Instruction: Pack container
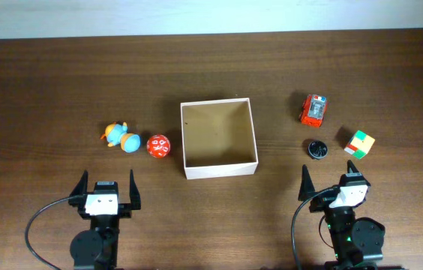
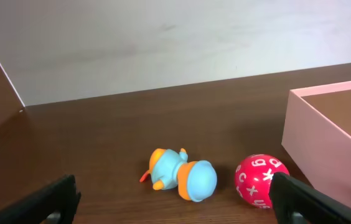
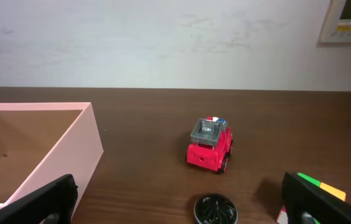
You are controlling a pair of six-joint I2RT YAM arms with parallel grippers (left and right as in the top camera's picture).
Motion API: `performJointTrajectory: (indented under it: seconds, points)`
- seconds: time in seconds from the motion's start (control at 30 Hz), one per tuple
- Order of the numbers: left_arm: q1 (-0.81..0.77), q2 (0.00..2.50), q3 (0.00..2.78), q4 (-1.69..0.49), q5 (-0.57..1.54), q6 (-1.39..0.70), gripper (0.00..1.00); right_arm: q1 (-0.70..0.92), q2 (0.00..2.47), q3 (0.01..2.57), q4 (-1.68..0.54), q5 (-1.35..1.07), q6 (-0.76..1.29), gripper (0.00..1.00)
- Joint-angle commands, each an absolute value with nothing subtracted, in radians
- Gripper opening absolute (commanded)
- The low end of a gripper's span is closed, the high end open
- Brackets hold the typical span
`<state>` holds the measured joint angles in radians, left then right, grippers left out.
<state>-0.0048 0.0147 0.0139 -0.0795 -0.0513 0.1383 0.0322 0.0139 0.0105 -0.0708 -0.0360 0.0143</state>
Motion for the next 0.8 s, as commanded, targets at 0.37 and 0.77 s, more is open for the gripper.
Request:
performJointTrajectory:
  seconds: [0.37,0.77]
  points:
    - [-0.009,0.005,0.009,-0.08,-0.04,0.152,0.99,0.025,0.003,0.006,0.013,-0.024,0.017,0.99]
    - [-0.009,0.005,0.009,-0.08,-0.04,0.152,0.99,0.026,0.095,0.283,-0.065,-0.143,0.067,0.99]
